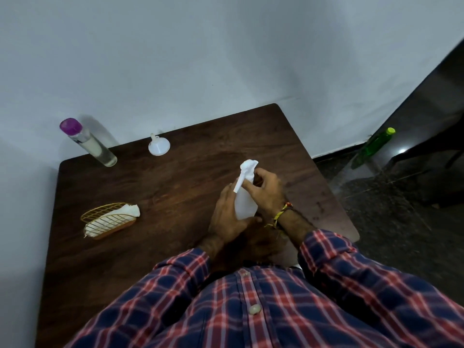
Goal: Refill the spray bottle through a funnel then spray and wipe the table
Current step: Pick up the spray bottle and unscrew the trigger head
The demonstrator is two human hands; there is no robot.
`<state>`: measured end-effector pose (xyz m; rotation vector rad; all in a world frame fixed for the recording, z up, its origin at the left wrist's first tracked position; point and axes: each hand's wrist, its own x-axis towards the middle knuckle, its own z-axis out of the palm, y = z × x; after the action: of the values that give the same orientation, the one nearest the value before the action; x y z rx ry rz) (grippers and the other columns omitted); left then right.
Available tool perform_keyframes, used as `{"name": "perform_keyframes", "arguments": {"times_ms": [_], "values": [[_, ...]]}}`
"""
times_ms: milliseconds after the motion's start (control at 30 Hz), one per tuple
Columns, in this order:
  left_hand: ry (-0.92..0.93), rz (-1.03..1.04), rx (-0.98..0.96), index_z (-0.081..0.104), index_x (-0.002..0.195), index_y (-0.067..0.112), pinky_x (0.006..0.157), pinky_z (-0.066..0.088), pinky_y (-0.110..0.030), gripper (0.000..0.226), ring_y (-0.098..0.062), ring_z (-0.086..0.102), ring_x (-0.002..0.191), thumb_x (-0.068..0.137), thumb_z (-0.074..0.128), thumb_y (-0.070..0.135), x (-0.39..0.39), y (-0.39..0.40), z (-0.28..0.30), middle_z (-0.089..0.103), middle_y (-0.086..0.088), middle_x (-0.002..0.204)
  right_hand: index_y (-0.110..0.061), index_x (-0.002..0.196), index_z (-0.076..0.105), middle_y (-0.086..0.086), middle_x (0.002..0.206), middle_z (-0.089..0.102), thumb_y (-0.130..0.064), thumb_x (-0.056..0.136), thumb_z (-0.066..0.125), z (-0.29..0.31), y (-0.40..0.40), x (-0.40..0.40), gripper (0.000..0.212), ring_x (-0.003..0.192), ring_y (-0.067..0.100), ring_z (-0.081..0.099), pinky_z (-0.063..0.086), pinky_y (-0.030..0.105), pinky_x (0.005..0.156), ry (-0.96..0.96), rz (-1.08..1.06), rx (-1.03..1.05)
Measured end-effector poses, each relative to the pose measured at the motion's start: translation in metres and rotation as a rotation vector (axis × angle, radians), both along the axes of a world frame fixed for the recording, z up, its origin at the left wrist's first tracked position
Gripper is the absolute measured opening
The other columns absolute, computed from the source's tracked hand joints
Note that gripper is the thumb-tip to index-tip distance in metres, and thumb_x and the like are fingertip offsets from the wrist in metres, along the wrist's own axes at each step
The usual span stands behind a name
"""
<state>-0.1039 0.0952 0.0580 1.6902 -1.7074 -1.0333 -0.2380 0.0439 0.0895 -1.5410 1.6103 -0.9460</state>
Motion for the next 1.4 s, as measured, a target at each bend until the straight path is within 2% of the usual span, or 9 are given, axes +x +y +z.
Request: {"name": "perform_keyframes", "arguments": {"times_ms": [167, 333, 533, 767, 833, 967, 1167, 1300, 1400], "values": [[0.029, 0.048, -0.031, 0.047, 0.133, 0.021, 0.085, 0.041, -0.012, 0.088, -0.005, 0.052, 0.110, 0.061, 0.091, 0.045, 0.001, 0.000, 0.030, 0.051, 0.014, 0.120, -0.018, 0.073, 0.071, -0.002, 0.069, 0.070, -0.034, 0.084, 0.074, 0.032, 0.000, -0.002, 0.020, 0.067, 0.013, 0.067, 0.051, 0.032, 0.057, -0.177, 0.039, 0.069], [0.282, -0.172, 0.193, 0.051, 0.133, 0.028, 0.088, 0.057, -0.030, 0.082, -0.008, 0.062, 0.110, 0.062, 0.092, 0.034, 0.026, -0.008, 0.058, 0.063, 0.010, 0.122, -0.004, 0.096, 0.073, 0.016, 0.093, 0.074, -0.026, 0.090, 0.069, 0.044, -0.003, -0.018, 0.023, 0.086, 0.030, 0.071, 0.057, 0.043, 0.073, -0.498, 0.195, 0.225], [0.568, 0.136, 0.181, 0.052, 0.129, 0.030, 0.076, 0.058, -0.028, 0.079, -0.015, 0.062, 0.109, 0.059, 0.090, 0.036, 0.030, 0.003, 0.066, 0.059, 0.004, 0.124, -0.004, 0.089, 0.074, 0.008, 0.083, 0.073, -0.024, 0.081, 0.078, 0.054, -0.001, -0.016, 0.021, 0.074, 0.017, 0.070, 0.056, 0.029, 0.061, -0.776, -0.147, 0.309], [1.018, 0.384, 0.297, 0.053, 0.135, 0.013, 0.074, 0.059, -0.040, 0.090, -0.029, 0.067, 0.104, 0.060, 0.086, 0.052, 0.029, 0.012, 0.056, 0.064, -0.017, 0.127, -0.005, 0.096, 0.073, 0.007, 0.091, 0.075, -0.024, 0.087, 0.072, 0.063, 0.001, -0.011, 0.020, 0.085, 0.019, 0.072, 0.057, 0.028, 0.066, -0.792, -0.052, 0.304], [1.029, 0.416, 0.260, 0.052, 0.136, 0.016, 0.076, 0.059, -0.040, 0.093, -0.029, 0.065, 0.108, 0.060, 0.085, 0.058, 0.025, 0.015, 0.055, 0.064, -0.012, 0.128, -0.005, 0.099, 0.072, 0.010, 0.095, 0.075, -0.025, 0.087, 0.073, 0.063, 0.002, -0.010, 0.023, 0.089, 0.023, 0.073, 0.059, 0.034, 0.070, -0.779, -0.098, 0.281], [1.103, 0.510, 0.329, 0.056, 0.133, 0.019, 0.073, 0.059, -0.039, 0.060, -0.029, 0.064, 0.111, 0.083, 0.068, 0.052, 0.024, 0.018, 0.056, 0.064, -0.012, 0.129, -0.003, 0.104, 0.071, 0.011, 0.099, 0.074, -0.025, 0.086, 0.073, 0.065, 0.004, -0.007, 0.028, 0.093, 0.025, 0.073, 0.061, 0.042, 0.079, -0.741, -0.141, 0.244], [1.237, 0.525, 0.485, 0.058, 0.132, 0.017, 0.075, 0.059, -0.042, 0.060, -0.032, 0.064, 0.110, 0.088, 0.054, 0.056, 0.026, 0.022, 0.054, 0.067, -0.014, 0.125, -0.011, 0.100, 0.072, 0.008, 0.098, 0.074, -0.025, 0.089, 0.070, 0.068, 0.012, 0.000, 0.017, 0.094, 0.024, 0.072, 0.061, 0.038, 0.079, -0.683, -0.093, 0.231], [1.235, 0.470, 0.619, 0.065, 0.121, 0.015, 0.064, 0.058, -0.037, 0.059, -0.028, 0.070, 0.083, 0.092, 0.046, 0.063, 0.031, 0.024, 0.059, 0.072, -0.016, 0.108, -0.003, 0.104, 0.071, 0.005, 0.094, 0.073, -0.022, 0.091, 0.068, 0.071, 0.015, 0.002, 0.023, 0.085, 0.015, 0.070, 0.056, 0.026, 0.068, -0.730, -0.065, 0.264], [1.309, 0.434, 0.658, 0.063, 0.125, 0.016, 0.072, 0.057, -0.040, 0.062, -0.029, 0.069, 0.092, 0.090, 0.047, 0.064, 0.033, 0.027, 0.057, 0.069, -0.017, 0.116, -0.002, 0.111, 0.070, 0.008, 0.098, 0.073, -0.023, 0.088, 0.070, 0.074, 0.017, 0.004, 0.032, 0.086, 0.015, 0.069, 0.054, 0.022, 0.066, -0.737, -0.069, 0.246]]}}
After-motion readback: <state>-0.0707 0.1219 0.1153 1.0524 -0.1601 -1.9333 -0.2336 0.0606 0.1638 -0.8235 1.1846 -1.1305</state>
